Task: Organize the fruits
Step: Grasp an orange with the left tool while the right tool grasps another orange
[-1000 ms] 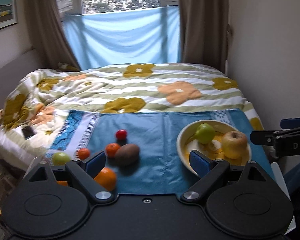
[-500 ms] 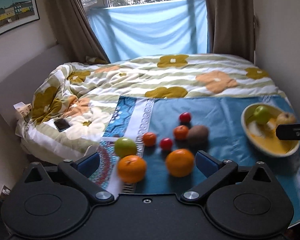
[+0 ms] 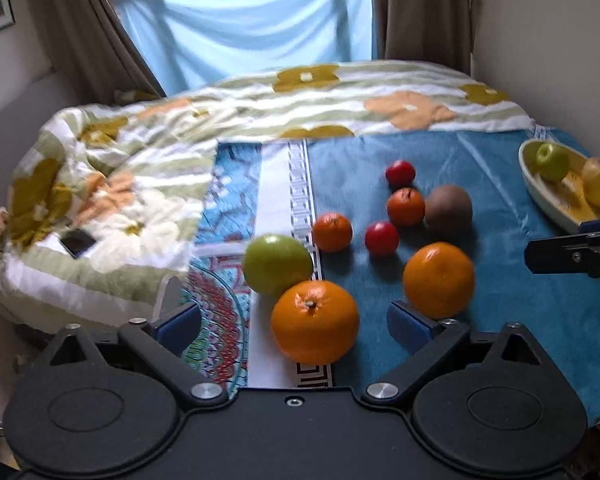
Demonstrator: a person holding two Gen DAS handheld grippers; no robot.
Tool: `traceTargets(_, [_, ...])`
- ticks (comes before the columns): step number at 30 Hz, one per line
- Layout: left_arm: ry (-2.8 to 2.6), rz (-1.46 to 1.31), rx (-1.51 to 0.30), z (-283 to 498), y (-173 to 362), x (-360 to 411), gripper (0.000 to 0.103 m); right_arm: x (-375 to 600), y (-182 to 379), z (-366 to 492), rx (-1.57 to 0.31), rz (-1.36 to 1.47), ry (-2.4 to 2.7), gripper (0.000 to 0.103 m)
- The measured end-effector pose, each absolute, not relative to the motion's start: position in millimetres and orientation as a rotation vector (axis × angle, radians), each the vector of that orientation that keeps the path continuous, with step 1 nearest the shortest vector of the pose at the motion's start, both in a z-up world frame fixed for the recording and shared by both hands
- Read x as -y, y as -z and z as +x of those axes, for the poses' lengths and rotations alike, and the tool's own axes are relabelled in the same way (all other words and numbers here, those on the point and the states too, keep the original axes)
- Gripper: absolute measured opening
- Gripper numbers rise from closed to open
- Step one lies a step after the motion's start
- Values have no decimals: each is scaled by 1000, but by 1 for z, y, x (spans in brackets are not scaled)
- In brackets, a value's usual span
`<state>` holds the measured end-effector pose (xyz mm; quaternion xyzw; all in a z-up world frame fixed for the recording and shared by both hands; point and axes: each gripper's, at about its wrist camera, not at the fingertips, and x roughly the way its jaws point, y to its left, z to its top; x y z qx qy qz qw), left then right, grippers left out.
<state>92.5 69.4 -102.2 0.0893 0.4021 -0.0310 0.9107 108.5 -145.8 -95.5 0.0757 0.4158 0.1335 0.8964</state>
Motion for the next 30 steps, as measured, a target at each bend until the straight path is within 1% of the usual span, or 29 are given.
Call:
traceTargets(5, [118,164,-876,109,125,-73,89,137,119,120,-907,281,-233,103])
traceTargets(11, [164,144,-909,119,138,-75,84,124,130,125,-930,309,-223,103])
traceTargets(14, [178,118,-932,122,144,-78,68,118,135,128,-943,314,-234,103])
traceTargets(19, [201,115,-926,119,143,-82,67,110,142,136,-967,333,-246,103])
traceTargets(22, [198,144,-920,116,143,-82,67,106,145,139,-978,336,-259,96])
traceTargets(27, [194,169,-915,112,143,-84,66,96,147,142,-987,309,-271,95])
traceTargets(30, [187,168,-916,109,143,-86,66,90,147,144,-988,276,-288,91])
